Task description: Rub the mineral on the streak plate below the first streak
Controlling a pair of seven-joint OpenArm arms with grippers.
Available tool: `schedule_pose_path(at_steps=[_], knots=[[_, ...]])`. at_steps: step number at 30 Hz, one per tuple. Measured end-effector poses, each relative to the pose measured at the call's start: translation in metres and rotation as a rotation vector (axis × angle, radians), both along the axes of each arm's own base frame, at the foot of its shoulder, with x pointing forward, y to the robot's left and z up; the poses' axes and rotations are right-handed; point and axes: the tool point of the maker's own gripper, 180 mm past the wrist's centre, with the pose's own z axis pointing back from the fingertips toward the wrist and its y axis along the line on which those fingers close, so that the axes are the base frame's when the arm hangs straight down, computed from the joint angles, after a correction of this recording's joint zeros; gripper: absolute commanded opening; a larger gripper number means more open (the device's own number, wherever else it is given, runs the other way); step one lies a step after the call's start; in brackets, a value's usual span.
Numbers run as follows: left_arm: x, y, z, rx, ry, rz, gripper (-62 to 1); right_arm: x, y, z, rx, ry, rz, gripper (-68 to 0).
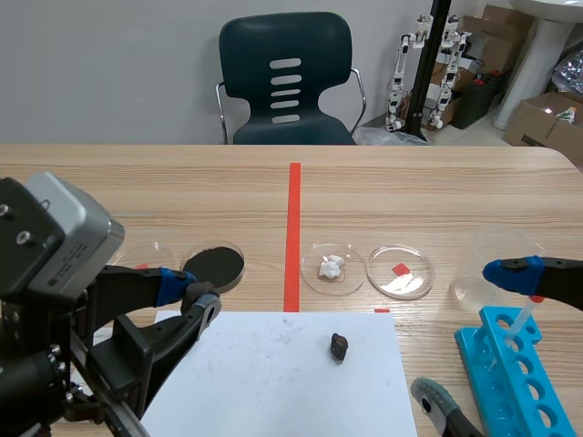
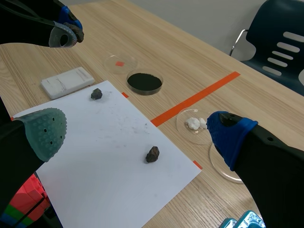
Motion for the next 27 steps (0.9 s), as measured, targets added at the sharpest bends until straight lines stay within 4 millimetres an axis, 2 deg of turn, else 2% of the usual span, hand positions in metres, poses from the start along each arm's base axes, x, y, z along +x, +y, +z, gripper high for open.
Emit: schedule_pose_path(at_steps=[19, 27], knots=[[0.000, 0.000, 0.000, 0.001, 0.001, 0.000, -48.3, 0.000, 0.000, 0.000, 0.000, 0.000, 0.000, -5.4], [-0.001, 0.012, -0.026, 0.091, 0.124, 0.075, -48.3, 0.000, 0.000, 0.000, 0.000, 0.000, 0.000, -5.4]])
